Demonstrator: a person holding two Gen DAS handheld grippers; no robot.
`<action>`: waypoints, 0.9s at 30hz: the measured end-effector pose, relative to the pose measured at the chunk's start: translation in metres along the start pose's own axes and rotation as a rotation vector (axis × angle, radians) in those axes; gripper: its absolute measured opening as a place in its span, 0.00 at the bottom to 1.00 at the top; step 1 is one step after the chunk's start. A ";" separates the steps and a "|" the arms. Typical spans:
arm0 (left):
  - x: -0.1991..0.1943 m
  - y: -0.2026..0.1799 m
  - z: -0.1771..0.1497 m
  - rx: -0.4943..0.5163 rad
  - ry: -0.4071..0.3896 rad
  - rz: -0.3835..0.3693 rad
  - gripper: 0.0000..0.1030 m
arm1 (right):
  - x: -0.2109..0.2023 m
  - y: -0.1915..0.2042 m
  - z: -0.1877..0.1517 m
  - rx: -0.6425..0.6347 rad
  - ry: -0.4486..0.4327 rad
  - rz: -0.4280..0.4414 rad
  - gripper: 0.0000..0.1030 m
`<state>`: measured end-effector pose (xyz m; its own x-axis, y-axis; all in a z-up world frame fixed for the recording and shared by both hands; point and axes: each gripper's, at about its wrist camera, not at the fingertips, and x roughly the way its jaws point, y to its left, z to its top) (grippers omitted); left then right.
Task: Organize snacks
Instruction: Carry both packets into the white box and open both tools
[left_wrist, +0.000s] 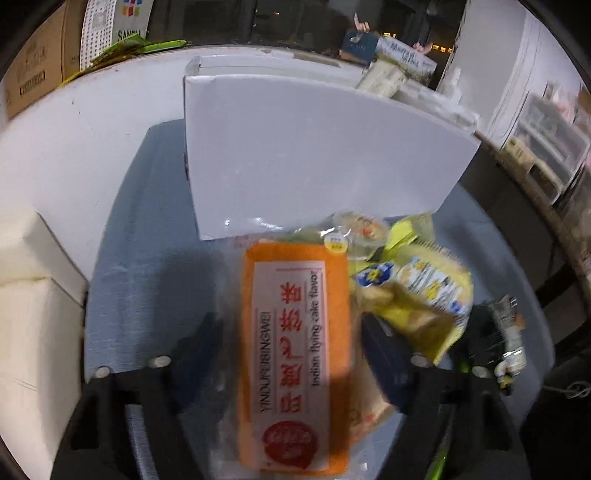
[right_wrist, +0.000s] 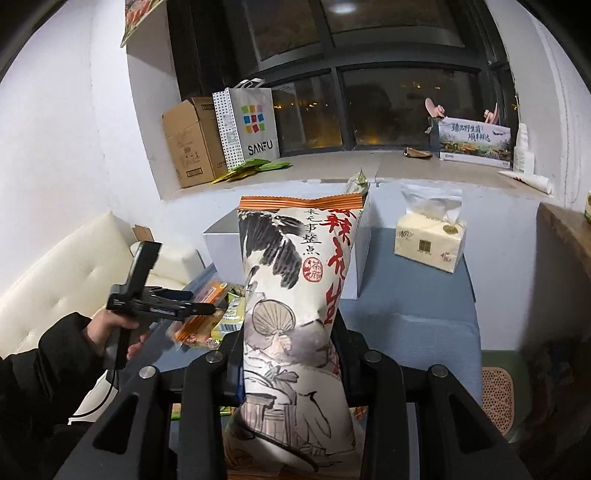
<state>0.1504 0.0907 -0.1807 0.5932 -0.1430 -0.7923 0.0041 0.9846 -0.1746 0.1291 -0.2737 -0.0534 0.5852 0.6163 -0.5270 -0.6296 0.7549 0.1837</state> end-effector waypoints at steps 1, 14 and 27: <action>-0.003 -0.001 -0.001 0.003 -0.009 -0.011 0.58 | 0.001 0.000 0.000 0.003 0.003 0.001 0.37; -0.115 -0.017 -0.027 -0.109 -0.315 -0.047 0.57 | 0.010 0.013 -0.002 0.007 -0.015 0.031 0.37; -0.156 -0.026 0.098 -0.074 -0.513 -0.110 0.57 | 0.070 0.006 0.086 0.118 -0.081 0.046 0.37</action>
<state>0.1363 0.0975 0.0044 0.9103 -0.1592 -0.3821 0.0426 0.9542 -0.2962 0.2097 -0.2068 -0.0176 0.5992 0.6633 -0.4484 -0.5948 0.7437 0.3052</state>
